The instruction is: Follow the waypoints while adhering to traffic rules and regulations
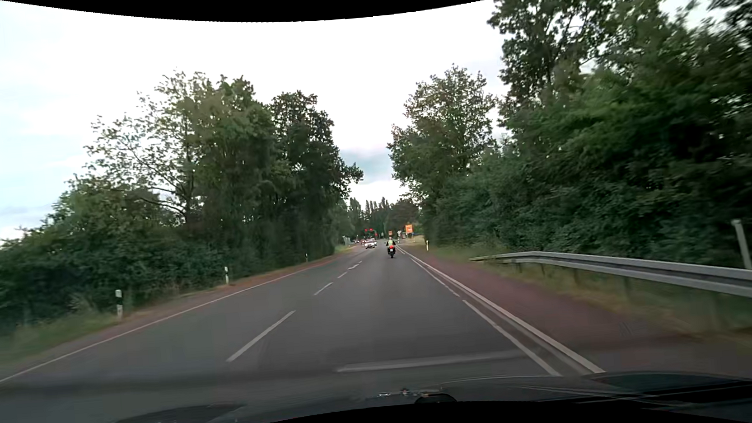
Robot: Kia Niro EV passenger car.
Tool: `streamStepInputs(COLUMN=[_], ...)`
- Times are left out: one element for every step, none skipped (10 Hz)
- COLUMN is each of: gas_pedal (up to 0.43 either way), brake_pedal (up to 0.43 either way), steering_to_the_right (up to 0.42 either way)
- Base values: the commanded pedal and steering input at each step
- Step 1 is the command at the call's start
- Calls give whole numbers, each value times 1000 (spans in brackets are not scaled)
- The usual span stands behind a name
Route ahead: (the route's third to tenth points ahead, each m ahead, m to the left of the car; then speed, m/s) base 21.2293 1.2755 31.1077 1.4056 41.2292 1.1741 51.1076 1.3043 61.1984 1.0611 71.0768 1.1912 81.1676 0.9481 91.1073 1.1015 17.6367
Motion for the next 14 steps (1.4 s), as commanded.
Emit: streamStepInputs(gas_pedal=[150,150,150,138,130,118,98,98,98,98,98,98,98,98], brake_pedal=[0,0,0,0,0,0,0,0,0,0,0,0,0,0], steering_to_the_right=[-1,-1,-1,-2,-1,-2,-1,-2,-2,-2,-2,-2,-2,-2])
